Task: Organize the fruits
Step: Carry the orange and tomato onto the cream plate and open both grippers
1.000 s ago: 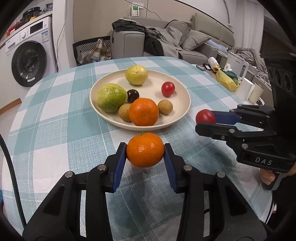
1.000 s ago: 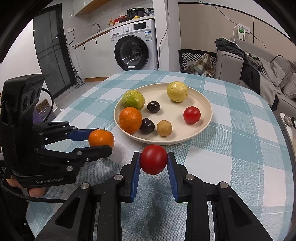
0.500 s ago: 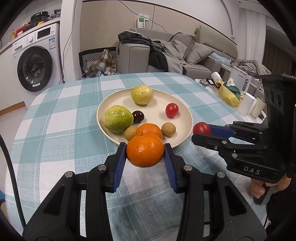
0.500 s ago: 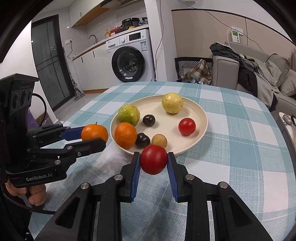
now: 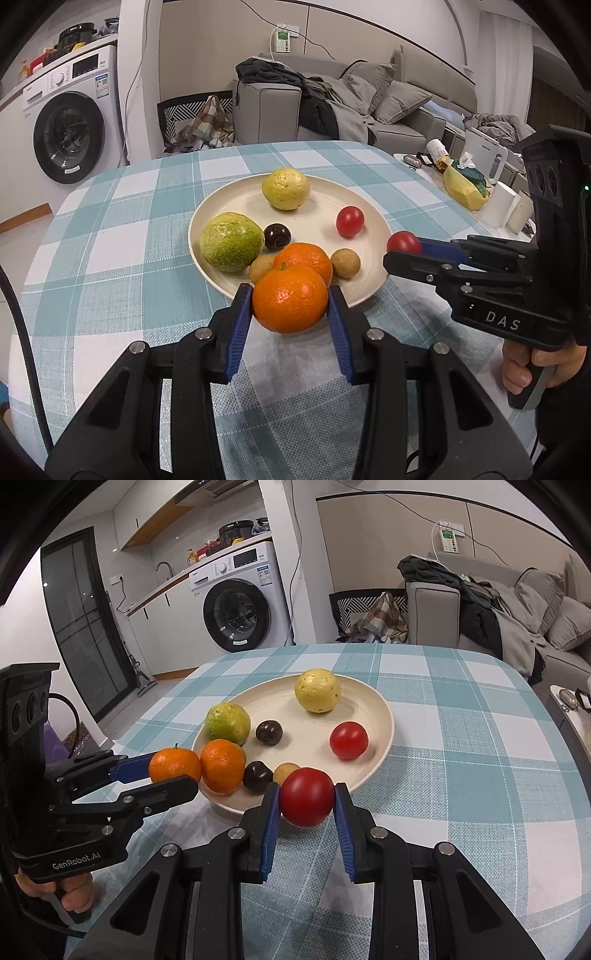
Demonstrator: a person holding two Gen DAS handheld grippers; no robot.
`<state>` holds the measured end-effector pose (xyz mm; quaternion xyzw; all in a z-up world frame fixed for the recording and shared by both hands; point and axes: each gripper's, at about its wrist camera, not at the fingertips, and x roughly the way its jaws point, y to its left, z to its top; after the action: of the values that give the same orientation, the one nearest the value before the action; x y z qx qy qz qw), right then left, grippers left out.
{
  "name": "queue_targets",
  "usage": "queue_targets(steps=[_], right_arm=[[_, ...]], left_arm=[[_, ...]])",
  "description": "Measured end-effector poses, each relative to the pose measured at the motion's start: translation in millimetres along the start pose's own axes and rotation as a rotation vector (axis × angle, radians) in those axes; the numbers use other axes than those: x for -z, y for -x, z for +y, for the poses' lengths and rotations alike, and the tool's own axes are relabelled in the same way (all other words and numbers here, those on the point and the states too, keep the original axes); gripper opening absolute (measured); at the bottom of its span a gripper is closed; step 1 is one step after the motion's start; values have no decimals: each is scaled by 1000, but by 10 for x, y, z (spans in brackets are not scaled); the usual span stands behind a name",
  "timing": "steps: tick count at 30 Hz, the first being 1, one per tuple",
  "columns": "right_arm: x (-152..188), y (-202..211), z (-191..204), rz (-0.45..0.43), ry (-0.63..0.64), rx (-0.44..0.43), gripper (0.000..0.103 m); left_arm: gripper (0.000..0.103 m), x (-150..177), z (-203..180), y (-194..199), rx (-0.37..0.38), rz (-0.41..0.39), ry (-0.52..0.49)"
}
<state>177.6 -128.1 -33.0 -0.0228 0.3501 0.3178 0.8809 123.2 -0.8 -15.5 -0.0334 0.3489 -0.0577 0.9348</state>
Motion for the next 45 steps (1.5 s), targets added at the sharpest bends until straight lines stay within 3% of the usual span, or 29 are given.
queue_targets(steps=[16,41,45], right_arm=[[-106,-157,-36,19,-39,-7,30],[-130,-239,54,48,-9,20,30],[-130,-245,91,48,13,11,41]], left_arm=[[37,-137,29,-267,-21,10,3],[37,-178,77,-350,-61,-16,45],[38,-168,108,-318,-60,-28,57]])
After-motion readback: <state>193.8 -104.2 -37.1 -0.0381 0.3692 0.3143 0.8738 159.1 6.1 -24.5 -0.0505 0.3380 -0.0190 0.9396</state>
